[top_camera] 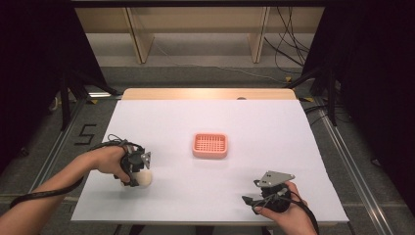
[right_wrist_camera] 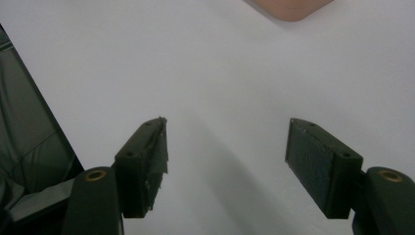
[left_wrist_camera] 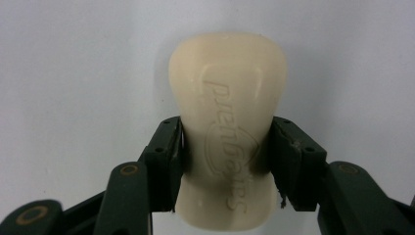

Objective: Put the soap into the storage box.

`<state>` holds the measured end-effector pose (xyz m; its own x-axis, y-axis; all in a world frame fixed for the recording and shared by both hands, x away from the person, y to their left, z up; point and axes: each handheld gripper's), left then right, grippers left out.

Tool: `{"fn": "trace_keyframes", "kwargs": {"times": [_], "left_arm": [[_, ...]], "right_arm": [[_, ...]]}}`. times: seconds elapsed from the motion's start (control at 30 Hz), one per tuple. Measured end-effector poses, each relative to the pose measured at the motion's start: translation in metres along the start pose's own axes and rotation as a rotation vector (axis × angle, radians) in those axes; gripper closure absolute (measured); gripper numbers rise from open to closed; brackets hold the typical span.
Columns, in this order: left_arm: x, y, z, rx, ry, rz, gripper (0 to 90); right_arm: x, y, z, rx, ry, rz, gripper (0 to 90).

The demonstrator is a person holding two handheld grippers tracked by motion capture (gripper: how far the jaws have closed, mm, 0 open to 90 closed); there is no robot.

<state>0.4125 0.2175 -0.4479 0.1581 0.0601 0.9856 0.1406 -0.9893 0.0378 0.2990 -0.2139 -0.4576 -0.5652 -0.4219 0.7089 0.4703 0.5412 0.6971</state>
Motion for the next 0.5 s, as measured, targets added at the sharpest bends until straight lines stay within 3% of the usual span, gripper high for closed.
{"fn": "trace_keyframes", "kwargs": {"times": [0.43, 0.5], "left_arm": [[0.0059, -0.0004, -0.0031, 0.028, -0.005, -0.034, 49.0], [0.0077, 0.0, -0.0025, 0.005, 0.012, -0.032, 49.0]], "right_arm": [[0.0003, 0.0, -0.0002, -0.004, 0.002, 0.003, 33.0], [0.0006, 0.0, -0.0001, -0.007, 0.0, 0.004, 33.0]]}}
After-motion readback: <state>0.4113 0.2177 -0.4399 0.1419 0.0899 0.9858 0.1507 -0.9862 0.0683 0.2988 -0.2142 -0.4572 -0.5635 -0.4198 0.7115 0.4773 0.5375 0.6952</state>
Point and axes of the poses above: each handheld gripper's, and its own axes: x roughly backward along the jaws, y roughly out of its top, z roughly to its left, and after that the axes turned 8 degrees about -y, right-handed
